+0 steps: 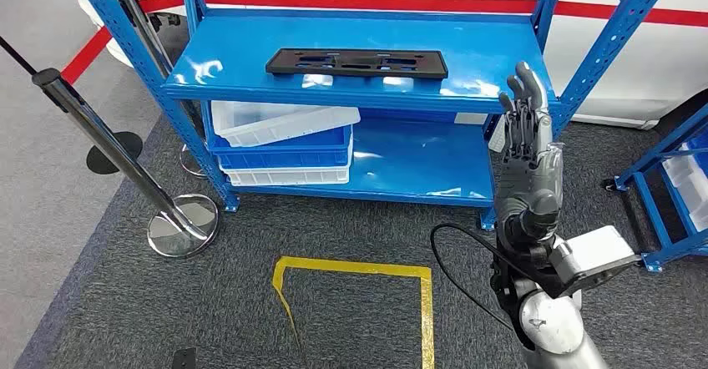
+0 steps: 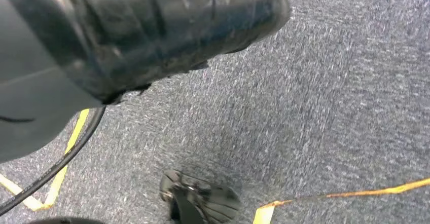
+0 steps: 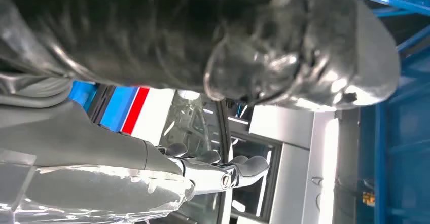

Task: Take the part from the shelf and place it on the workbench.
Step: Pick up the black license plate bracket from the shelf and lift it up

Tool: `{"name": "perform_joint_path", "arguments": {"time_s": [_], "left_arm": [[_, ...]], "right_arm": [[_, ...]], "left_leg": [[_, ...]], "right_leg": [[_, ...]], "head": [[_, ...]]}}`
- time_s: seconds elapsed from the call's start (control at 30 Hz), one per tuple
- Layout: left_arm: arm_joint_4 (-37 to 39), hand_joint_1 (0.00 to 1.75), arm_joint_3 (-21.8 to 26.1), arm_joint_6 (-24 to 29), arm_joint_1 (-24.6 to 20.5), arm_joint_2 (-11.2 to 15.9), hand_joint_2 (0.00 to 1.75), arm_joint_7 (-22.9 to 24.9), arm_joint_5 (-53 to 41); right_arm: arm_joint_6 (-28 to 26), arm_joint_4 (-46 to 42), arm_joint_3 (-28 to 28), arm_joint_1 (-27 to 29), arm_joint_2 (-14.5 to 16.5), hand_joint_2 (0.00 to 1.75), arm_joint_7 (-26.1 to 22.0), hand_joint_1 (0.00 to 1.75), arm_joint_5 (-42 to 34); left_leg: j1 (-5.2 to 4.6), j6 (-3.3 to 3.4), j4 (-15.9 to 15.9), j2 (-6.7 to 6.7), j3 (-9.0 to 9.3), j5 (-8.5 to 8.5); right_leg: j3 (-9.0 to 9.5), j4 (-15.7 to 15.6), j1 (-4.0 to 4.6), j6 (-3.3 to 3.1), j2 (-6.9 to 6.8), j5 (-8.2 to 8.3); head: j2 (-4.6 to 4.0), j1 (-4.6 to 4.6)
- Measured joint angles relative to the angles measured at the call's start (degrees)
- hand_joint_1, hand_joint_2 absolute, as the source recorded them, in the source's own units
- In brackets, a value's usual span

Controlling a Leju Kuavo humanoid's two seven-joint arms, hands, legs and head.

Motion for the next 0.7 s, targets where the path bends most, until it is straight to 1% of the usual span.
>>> {"name": "perform_joint_path", "arguments": {"time_s": [0.03,0.07,0.1,0.13,0.17,0.2,0.27,0.3,0.33,0.37,0.4,0.43,0.47,0.5,0.53,0.57,0.6,0.63,0.67,0.7], "left_arm": [[0.0,0.00,0.0,0.0,0.0,0.0,0.00,0.0,0.0],[0.0,0.00,0.0,0.0,0.0,0.0,0.00,0.0,0.0],[0.0,0.00,0.0,0.0,-0.1,0.1,0.00,0.0,0.0],[0.0,0.00,0.0,0.0,-0.2,0.1,0.00,0.0,0.0],[0.0,0.00,-0.1,0.0,-0.3,0.1,0.00,0.0,0.0],[0.0,0.00,-0.1,0.0,-0.3,0.1,0.00,0.0,0.0],[0.0,0.00,-0.2,0.0,-0.2,0.1,0.00,0.1,0.0],[0.0,0.00,-0.2,0.0,-0.2,0.0,0.00,0.1,0.0],[0.0,0.00,-0.2,0.0,-0.2,0.0,0.00,0.1,-0.1],[0.0,0.00,-0.3,0.0,-0.3,0.0,0.00,0.1,-0.1],[0.0,0.00,-0.3,0.0,-0.4,0.1,0.00,0.1,-0.1],[0.0,0.00,-0.4,0.0,-0.4,0.1,0.00,0.2,-0.2],[0.0,0.00,-0.5,-0.1,-0.4,0.1,0.00,0.2,-0.2],[0.0,0.00,-0.6,-0.1,-0.3,0.1,0.00,0.2,-0.2],[0.0,0.00,-0.7,-0.1,-0.2,0.0,0.00,0.3,-0.2],[0.0,0.00,-0.7,-0.1,-0.1,0.0,0.00,0.3,-0.3],[0.0,0.00,-0.8,-0.1,-0.1,0.0,0.00,0.3,-0.3],[0.0,0.00,-0.8,-0.1,-0.2,0.0,0.00,0.3,-0.3],[0.0,0.00,-0.9,-0.1,-0.3,0.0,0.00,0.4,-0.3],[0.0,0.00,-1.0,-0.1,-0.3,0.0,0.00,0.4,-0.4]], "right_arm": [[0.0,0.0,0.0,0.0,0.0,0.00,0.0,0.00,0.0],[0.0,0.0,0.0,0.0,0.0,0.00,0.0,0.00,0.0],[0.0,0.0,0.0,0.0,0.0,0.00,0.0,0.00,0.0],[0.0,0.0,0.0,0.0,0.0,0.00,0.0,0.00,0.0],[0.0,0.0,0.0,0.0,0.0,0.00,0.0,0.00,0.0],[0.0,0.0,0.0,0.0,0.0,0.00,0.0,0.00,0.0],[0.0,0.0,0.0,-0.1,0.0,0.00,0.1,0.00,0.1],[0.0,0.0,0.0,-0.1,0.0,0.00,0.1,0.00,0.1],[0.0,0.0,0.0,-0.1,-0.1,0.00,0.1,0.00,0.2],[0.0,0.0,0.0,0.0,-0.1,0.00,0.1,0.00,0.2],[0.0,0.0,0.0,0.1,-0.2,0.00,0.2,0.00,0.2],[0.0,0.1,0.0,0.2,-0.2,0.00,0.2,0.00,0.2],[0.0,0.1,0.0,0.4,-0.3,0.00,0.3,0.00,0.3],[0.0,0.2,0.0,0.4,-0.3,0.00,0.4,0.00,0.3],[0.0,0.3,0.0,0.5,-0.3,0.00,0.5,0.00,0.4],[0.0,0.3,0.0,0.5,-0.3,0.00,0.6,0.00,0.5],[0.0,0.3,0.0,0.5,-0.3,0.00,0.7,0.00,0.6],[0.1,0.3,0.0,0.5,-0.3,0.00,0.8,0.00,0.6],[0.2,0.3,0.0,0.5,-0.3,0.00,0.9,0.00,0.6],[0.4,0.3,0.0,0.5,-0.4,0.00,0.9,0.00,0.5]], "left_leg": [[-0.04,0.17,-2.5,0.12,0.95,1.54],[-0.15,0.35,-4.3,0.40,1.71,2.33],[-0.36,0.64,-7.8,0.67,3.15,3.71],[-0.57,0.91,-10.0,0.89,4.10,4.20],[-0.77,1.15,-11.0,0.97,4.54,3.91],[-0.86,1.35,-11.4,0.76,4.73,3.60],[-0.53,1.85,-11.9,0.35,5.24,3.52],[-0.37,2.15,-12.3,0.19,5.68,3.48],[-0.21,2.47,-12.5,0.05,6.15,3.36],[-0.27,2.73,-12.6,-0.13,6.48,3.12],[-0.29,2.94,-12.6,-0.34,6.74,2.81],[-0.32,3.02,-12.5,-0.62,7.05,2.48],[-0.34,3.02,-12.5,-0.85,7.38,2.14],[-0.32,2.96,-12.4,-1.09,7.91,1.68],[-0.29,2.87,-12.2,-1.30,8.55,1.14],[-0.25,2.72,-12.0,-1.46,9.09,0.54],[-0.31,2.47,-11.8,-1.65,9.57,-0.08],[-0.33,2.17,-11.6,-1.79,9.71,-0.51],[-0.33,1.87,-11.5,-1.89,9.66,-0.77],[-0.31,1.55,-11.5,-1.95,9.66,-0.88]], "right_leg": [[0.38,0.0,0.00,0.06,-0.08,-0.25],[0.59,0.0,0.02,0.17,-0.15,-0.48],[1.02,0.0,0.12,0.42,-0.24,-0.93],[1.26,-0.1,0.21,0.70,-0.34,-1.27],[1.35,-0.2,0.28,1.01,-0.45,-1.52],[1.48,-0.3,0.34,1.31,-0.58,-1.69],[1.61,-0.1,0.32,1.83,-0.67,-2.17],[1.13,1.2,0.32,2.03,-0.54,-2.88],[-0.11,3.7,0.28,2.22,-0.33,-4.01],[-2.10,7.3,0.18,2.34,-0.11,-5.37],[-4.63,11.4,0.08,2.47,0.00,-6.61],[-6.93,14.5,-0.05,2.60,0.08,-7.07],[-8.51,16.2,-0.17,2.70,0.11,-6.76],[-8.93,15.3,-0.28,2.77,0.14,-4.95],[-8.27,12.4,-0.39,2.78,0.15,-2.25],[-7.06,8.6,-0.49,2.75,0.22,0.34],[-5.74,5.1,-0.47,2.71,0.36,2.43],[-4.76,2.7,-0.43,2.56,0.50,3.20],[-4.30,1.6,-0.33,2.41,0.64,3.11],[-4.13,1.3,-0.17,2.18,0.74,2.72]], "head": [[0.00,0.01],[0.00,0.04],[0.00,0.03],[0.00,0.06],[0.00,0.09],[0.00,0.10],[0.00,0.18],[0.00,0.24],[0.00,0.29],[0.00,0.34],[0.00,0.37],[0.00,0.38],[0.00,0.38],[0.00,0.39],[0.00,0.39],[0.00,0.40],[0.00,0.39],[0.00,0.38],[0.00,0.31],[0.00,0.27]]}}
